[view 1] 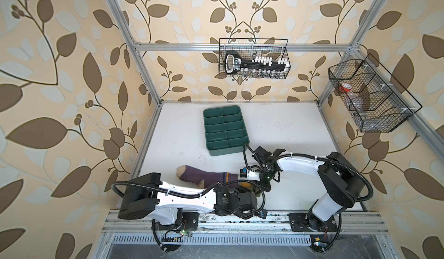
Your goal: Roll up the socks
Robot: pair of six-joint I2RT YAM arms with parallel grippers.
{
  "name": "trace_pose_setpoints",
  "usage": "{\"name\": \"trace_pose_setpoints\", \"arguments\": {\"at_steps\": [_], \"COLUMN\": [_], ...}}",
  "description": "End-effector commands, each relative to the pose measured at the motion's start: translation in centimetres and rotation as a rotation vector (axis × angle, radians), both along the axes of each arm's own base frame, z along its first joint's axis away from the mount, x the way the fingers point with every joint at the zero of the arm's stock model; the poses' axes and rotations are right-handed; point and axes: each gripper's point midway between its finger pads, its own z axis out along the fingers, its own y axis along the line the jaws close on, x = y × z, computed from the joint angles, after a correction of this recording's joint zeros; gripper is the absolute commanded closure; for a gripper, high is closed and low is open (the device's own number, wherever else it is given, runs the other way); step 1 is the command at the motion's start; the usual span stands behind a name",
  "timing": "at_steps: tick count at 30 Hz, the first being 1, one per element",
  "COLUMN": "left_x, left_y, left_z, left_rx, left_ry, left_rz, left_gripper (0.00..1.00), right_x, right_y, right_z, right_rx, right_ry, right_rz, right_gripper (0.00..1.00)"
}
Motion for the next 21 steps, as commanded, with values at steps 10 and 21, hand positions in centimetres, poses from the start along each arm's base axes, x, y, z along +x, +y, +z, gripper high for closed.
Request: {"name": "trace_pose_setpoints", "arguments": {"at_steps": [10, 21], "left_x": [4.4, 4.3], "left_y": [-2.5, -2.2], "left_z": [1.3, -2.4], "left_rx": [-0.153, -0.103], "left_ry": [-0.202, -0.136], "left_rz": [0.212, 0.183], "left_gripper": [0.27, 0.38], "right_x": [1.0, 1.1], "right_y": [-1.2, -0.5], "right_z": [-1.8, -1.0], "right_rx": [-0.072, -0.039], "right_ry": [-0.041, -0.036], "right_rz": [0.014, 0.019], "right_gripper": [0.92, 0.92]}}
